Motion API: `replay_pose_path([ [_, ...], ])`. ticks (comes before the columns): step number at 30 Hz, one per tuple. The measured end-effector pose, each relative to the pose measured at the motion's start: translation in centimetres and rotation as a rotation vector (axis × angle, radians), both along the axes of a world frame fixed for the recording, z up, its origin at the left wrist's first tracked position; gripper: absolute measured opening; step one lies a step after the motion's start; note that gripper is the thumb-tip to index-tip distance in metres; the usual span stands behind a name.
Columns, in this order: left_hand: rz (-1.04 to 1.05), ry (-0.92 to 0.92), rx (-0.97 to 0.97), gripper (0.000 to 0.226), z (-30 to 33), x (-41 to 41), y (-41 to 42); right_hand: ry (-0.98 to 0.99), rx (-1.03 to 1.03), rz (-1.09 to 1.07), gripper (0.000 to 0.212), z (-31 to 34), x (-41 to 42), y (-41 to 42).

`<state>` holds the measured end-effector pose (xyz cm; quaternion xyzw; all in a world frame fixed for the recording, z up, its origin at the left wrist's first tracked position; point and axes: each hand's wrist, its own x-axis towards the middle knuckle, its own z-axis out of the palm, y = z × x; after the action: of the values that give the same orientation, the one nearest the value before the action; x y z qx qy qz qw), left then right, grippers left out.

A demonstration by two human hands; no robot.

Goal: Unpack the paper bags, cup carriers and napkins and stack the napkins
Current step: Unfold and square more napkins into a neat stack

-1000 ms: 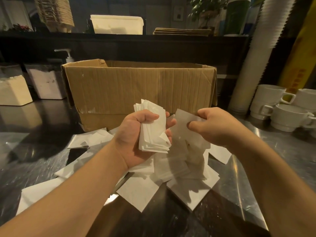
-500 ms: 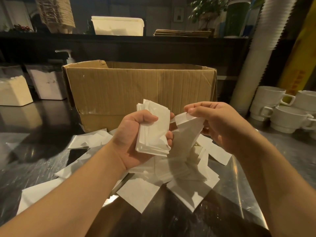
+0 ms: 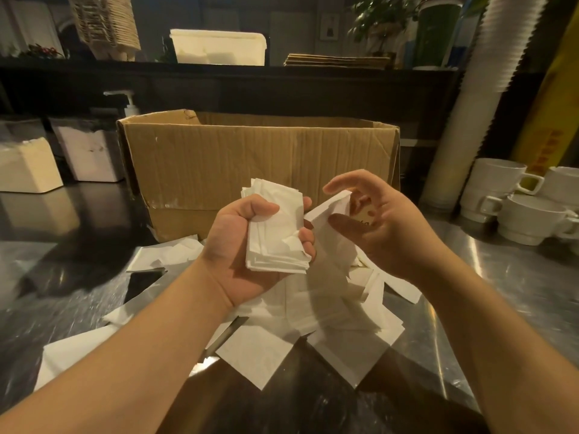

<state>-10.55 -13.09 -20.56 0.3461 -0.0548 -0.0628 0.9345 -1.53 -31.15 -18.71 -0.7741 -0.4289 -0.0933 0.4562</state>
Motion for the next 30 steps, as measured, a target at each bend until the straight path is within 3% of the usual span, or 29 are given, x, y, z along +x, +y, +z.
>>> replay_pose_path([
  [3, 0.04, 0.004, -0.002, 0.059, 0.0, 0.0, 0.0, -0.159, -0.033, -0.059, 0.026, -0.2, 0.1, 0.2],
  [10, 0.078, 0.007, 0.054, 0.054, -0.1, 0.2, 0.0, -0.163, 0.011, -0.15, 0.023, -0.1, 0.5, 0.0],
  [12, 0.107, -0.003, 0.077, 0.048, -0.1, 0.3, 0.0, 0.058, 0.159, -0.03, 0.023, 0.5, 0.4, -0.5],
  [14, 0.143, 0.003, 0.095, 0.042, -0.2, 0.5, 0.1, 0.416, 0.351, 0.249, 0.02, 1.4, 0.1, -1.2],
  [17, 0.144, 0.007, 0.181, 0.043, -0.4, 0.5, -0.1, 0.648, 0.331, 0.532, 0.013, 1.8, 0.0, -1.9],
  [20, 0.067, 0.008, 0.275, 0.035, -0.4, 0.0, -0.7, 0.56, 0.196, 0.484, 0.01, 1.1, -0.2, -1.2],
  [24, 0.028, -0.005, 0.314, 0.035, -0.6, -0.1, -0.8, 0.471, 0.185, 0.281, 0.01, 0.6, -0.8, -0.3],
  [30, -0.049, 0.007, 0.328, 0.07, -1.1, 0.4, -0.6, 0.311, 0.175, 0.064, 0.009, -0.2, -1.1, 0.7],
])
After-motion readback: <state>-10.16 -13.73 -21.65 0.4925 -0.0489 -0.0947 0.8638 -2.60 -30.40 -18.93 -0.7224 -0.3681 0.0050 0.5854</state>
